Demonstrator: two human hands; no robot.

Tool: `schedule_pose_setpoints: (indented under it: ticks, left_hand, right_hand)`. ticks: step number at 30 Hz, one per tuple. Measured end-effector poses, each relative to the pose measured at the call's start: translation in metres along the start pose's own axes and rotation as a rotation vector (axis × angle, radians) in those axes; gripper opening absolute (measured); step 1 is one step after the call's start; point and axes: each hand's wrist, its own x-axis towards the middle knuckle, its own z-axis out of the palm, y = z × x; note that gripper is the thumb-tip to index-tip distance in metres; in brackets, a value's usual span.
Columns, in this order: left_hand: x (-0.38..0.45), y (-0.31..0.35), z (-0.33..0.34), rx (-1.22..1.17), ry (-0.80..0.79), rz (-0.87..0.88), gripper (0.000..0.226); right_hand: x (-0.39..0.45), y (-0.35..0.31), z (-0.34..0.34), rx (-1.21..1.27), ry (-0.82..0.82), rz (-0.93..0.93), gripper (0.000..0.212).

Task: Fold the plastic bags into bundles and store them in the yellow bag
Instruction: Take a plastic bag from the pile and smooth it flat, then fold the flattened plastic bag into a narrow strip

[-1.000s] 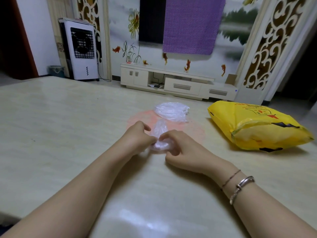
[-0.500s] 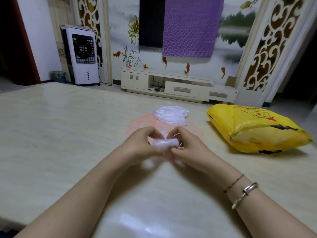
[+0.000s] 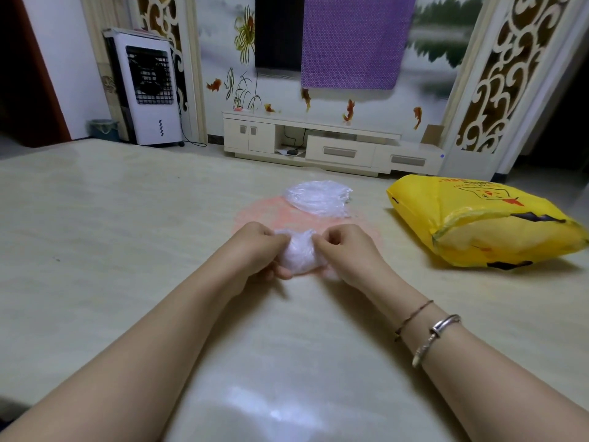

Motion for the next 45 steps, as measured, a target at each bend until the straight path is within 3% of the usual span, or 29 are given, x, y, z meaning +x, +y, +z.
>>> schedule_pose_setpoints:
  ticks: [6,11,15,17,20,25,30,38,43,45]
  left_hand:
    - [0.004,0.001,0.004,-0.039,0.024,-0.050,0.018]
    - [0.004,0.004,0.006,0.030,0.076,-0.089,0.014]
    - [-0.008,0.003,0.004,0.011,0.121,-0.018,0.014]
    - [-0.020,0.008,0.003,-0.004,0.159,0.032,0.025]
    - [-0.038,0.025,0.006,-0.034,0.068,-0.006,0.043]
    - [-0.057,0.054,0.026,-0.200,-0.105,0.104,0.027]
    - [-0.062,0.073,0.081,-0.242,-0.158,0.173,0.033]
    - [-0.019,0.072,0.162,0.222,0.034,0.429,0.031]
    - [0.014,0.066,0.182,0.288,0.133,0.457,0.014]
    - [0.022,0.063,0.183,0.273,0.146,0.514,0.017]
  right_hand:
    - [0.004,0.009,0.005,-0.151,0.033,-0.049,0.017]
    - [0.006,0.009,0.005,-0.164,-0.054,-0.004,0.010]
    - [-0.002,0.003,-0.006,0.104,-0.068,0.008,0.020]
    - [-0.009,-0.003,-0.021,0.323,-0.076,0.029,0.020]
    - [-0.016,-0.013,-0.046,0.456,-0.123,0.070,0.014]
    - [-0.034,-0.016,-0.090,0.415,-0.152,-0.042,0.028]
    - [-0.061,0.022,-0.140,0.341,-0.083,-0.063,0.027]
    - [-0.045,0.110,-0.184,0.256,0.355,0.075,0.037]
    - [-0.015,0.113,-0.167,0.191,0.261,0.016,0.042]
    - [0.000,0.113,-0.155,0.119,0.188,-0.008,0.037]
